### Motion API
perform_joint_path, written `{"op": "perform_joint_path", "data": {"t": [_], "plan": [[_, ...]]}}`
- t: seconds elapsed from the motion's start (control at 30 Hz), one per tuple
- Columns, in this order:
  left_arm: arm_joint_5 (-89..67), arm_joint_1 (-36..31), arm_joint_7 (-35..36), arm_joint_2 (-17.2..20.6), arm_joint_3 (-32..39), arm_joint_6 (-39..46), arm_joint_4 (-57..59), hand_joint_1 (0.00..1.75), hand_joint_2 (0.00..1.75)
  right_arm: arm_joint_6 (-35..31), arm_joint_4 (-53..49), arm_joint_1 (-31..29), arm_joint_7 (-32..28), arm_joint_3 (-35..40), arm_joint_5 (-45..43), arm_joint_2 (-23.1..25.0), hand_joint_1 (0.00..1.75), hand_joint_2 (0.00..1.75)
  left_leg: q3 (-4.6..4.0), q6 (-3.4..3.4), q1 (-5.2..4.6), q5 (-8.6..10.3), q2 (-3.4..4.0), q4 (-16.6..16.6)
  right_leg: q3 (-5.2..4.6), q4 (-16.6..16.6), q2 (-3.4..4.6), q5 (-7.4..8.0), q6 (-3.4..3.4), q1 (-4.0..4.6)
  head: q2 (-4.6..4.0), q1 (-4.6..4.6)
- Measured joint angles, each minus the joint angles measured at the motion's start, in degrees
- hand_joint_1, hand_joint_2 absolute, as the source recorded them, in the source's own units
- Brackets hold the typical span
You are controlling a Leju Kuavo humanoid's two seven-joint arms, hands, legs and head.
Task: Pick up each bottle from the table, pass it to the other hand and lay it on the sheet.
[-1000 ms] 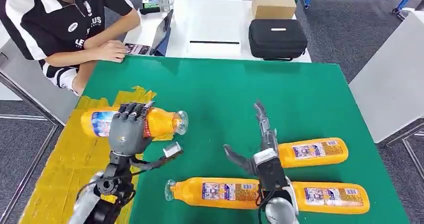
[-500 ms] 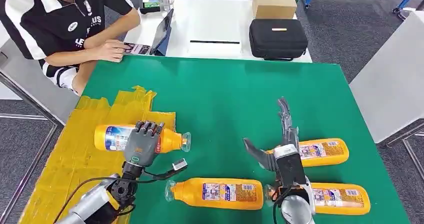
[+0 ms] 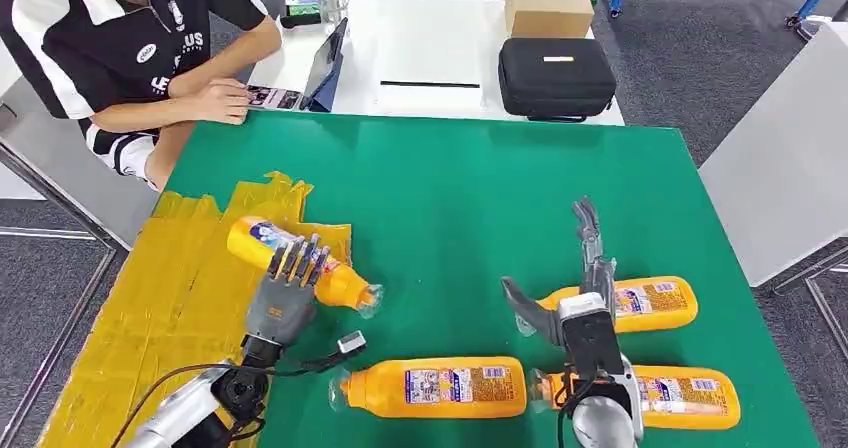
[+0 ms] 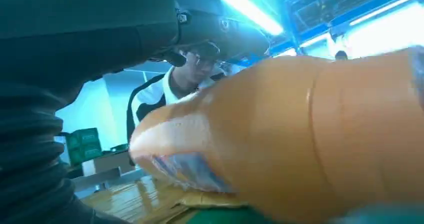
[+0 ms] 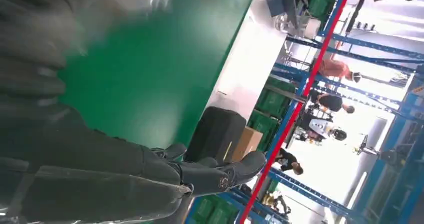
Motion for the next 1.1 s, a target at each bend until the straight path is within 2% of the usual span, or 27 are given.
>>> {"op": "perform_joint_path", "data": {"t": [0.07, 0.17, 0.2, 0.33, 0.47, 0.67, 0.77, 0.93, 1.1], "plan": [[0.0, 0.6, -2.4, -0.5, 1.7, 0.0, 0.2, 0.00, 0.00, -0.7, 0.0, 0.1, 0.0, -0.3, 1.6, 0.0, 0.00, 1.75, 0.01, 0.00, 0.00, 0.00, 0.00, 0.0, 0.01, 0.0, 0.00, 0.00, 0.00, -0.01, 0.00, -0.02], [0.1, 3.1, -13.5, -2.7, 9.1, 0.1, -1.2, 0.00, 0.00, -3.6, 0.0, 0.4, 1.1, -0.7, 9.8, 0.0, 0.00, 1.75, 0.01, 0.00, -0.01, 0.00, -0.01, 0.0, 0.00, 0.0, 0.00, 0.00, 0.00, -0.01, 0.00, 0.00], [1.2, 4.3, -17.2, -3.7, 11.7, 0.1, -2.2, 0.00, 1.75, -4.3, 0.0, 0.5, 2.2, -0.8, 14.2, 0.0, 0.00, 1.75, 0.01, 0.00, -0.02, 0.00, -0.01, 0.0, 0.00, 0.0, 0.00, 0.00, 0.00, -0.02, 0.00, -0.02], [9.2, 8.3, -31.8, -8.6, 23.3, 0.1, -6.9, 0.00, 1.75, -4.1, -0.8, 0.9, 7.8, -1.6, 36.5, -0.7, 0.00, 1.75, -0.04, 0.03, -0.05, -0.03, -0.01, 0.0, -0.03, 0.0, 0.00, -0.01, 0.01, -0.03, 0.00, -0.02], [21.8, 10.5, -42.8, -11.9, 31.4, 0.1, -11.1, 0.00, 1.75, 2.7, -2.1, 1.2, 11.4, -2.1, 48.5, -2.6, 0.00, 1.75, -0.03, 0.03, -0.06, -0.04, 0.00, 0.0, -0.03, 0.0, 0.00, -0.01, 0.01, -0.03, 0.00, -0.04], [23.5, 12.3, -44.8, -14.4, 36.6, 0.0, -15.0, 0.00, 1.75, 3.8, -3.4, 1.3, 11.8, -2.4, 50.1, -4.4, 0.00, 1.75, -0.03, 0.03, -0.03, -0.04, 0.00, 0.0, -0.02, 0.0, -0.01, 0.00, 0.01, -0.01, 0.00, -0.04], [31.4, 13.3, -49.2, -15.0, 37.6, -1.1, -17.1, 0.00, 1.75, 7.8, -3.7, 1.1, 14.1, -2.4, 56.2, -5.8, 0.00, 1.75, -0.03, 0.02, -0.01, -0.03, 0.01, 0.0, -0.03, 0.0, -0.01, 0.00, 0.01, 0.00, 0.00, -0.04], [46.5, 16.7, -55.8, -16.0, 38.4, -8.2, -26.5, 0.00, 1.75, 13.9, -3.8, 1.2, 13.9, -3.5, 57.5, -10.4, 0.00, 1.75, -0.06, 0.03, -0.04, -0.04, -0.05, 0.0, -0.02, 0.0, -0.01, -0.01, 0.02, -0.03, 0.00, -0.02], [55.4, 18.7, -58.4, -16.4, 38.8, -14.4, -33.6, 0.00, 1.75, 17.9, -3.8, 1.4, 12.7, -6.5, 55.6, -15.4, 0.00, 1.75, -0.08, 0.07, -0.13, -0.06, -0.09, 0.0, -0.02, 0.0, -0.03, -0.02, 0.04, -0.10, 0.00, 0.00]]}}
